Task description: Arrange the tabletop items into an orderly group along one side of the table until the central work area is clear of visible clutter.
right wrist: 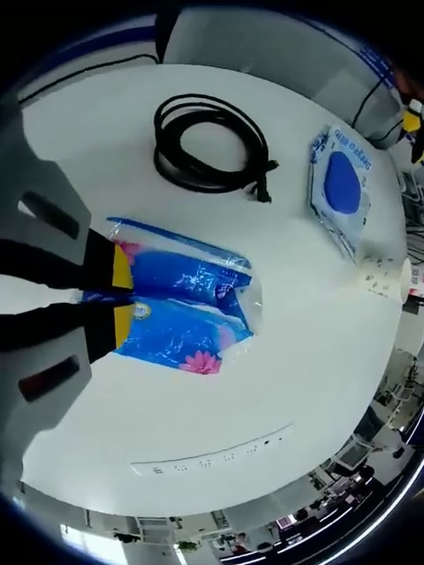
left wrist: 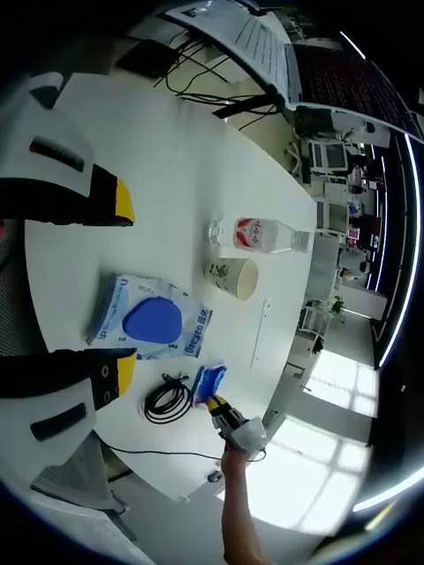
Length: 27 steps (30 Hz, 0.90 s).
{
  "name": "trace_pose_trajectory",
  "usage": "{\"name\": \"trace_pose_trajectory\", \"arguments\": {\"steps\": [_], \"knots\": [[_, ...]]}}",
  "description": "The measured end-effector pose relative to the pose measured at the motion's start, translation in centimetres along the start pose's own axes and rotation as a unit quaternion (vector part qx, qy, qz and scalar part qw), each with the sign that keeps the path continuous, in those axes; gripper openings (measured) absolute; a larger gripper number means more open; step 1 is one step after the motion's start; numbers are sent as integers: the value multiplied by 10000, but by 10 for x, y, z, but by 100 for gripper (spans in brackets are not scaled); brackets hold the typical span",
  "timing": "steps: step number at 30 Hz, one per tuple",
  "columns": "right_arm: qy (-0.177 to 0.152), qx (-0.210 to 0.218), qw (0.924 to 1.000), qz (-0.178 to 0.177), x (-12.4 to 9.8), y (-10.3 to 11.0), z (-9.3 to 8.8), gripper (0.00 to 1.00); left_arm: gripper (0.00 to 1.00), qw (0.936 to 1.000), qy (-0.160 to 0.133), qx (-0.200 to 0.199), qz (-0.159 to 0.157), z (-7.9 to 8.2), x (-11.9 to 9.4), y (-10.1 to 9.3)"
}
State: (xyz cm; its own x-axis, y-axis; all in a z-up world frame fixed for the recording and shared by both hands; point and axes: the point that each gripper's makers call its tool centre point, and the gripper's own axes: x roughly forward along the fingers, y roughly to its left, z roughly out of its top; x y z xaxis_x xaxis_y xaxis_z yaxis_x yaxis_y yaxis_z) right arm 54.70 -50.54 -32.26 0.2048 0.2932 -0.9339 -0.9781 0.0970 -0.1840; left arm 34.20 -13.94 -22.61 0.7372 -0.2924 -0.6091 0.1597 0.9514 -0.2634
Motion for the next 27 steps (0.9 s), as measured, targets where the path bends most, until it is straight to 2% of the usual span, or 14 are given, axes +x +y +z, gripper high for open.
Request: {"name": "trace_pose_trajectory", "arguments": {"steps": [2,5,9,12,19,27], "knots": [[8,-102,9999,14,-3,1,1,0,56,10000,-3,1,0,0,0,-1],[158,-392,9991,7,-3,-2,-6,0,56,10000,-4,-2,-2,1,1,-2],[230,-545,9982,9,-5,-1,-10,0,56,10000,-13,-11,-4,1,2,-4],[212,-501,9985,-15,-4,-2,-10,0,56,10000,-8,-10,-10,1,4,-6],[264,-438,9986,-152,-4,-6,-14,9,56,10000,14,-12,-12,0,5,-9],[-49,55,9993,-360,-12,-7,-13,12,56,10000,21,-15,-61,0,11,-15]]}}
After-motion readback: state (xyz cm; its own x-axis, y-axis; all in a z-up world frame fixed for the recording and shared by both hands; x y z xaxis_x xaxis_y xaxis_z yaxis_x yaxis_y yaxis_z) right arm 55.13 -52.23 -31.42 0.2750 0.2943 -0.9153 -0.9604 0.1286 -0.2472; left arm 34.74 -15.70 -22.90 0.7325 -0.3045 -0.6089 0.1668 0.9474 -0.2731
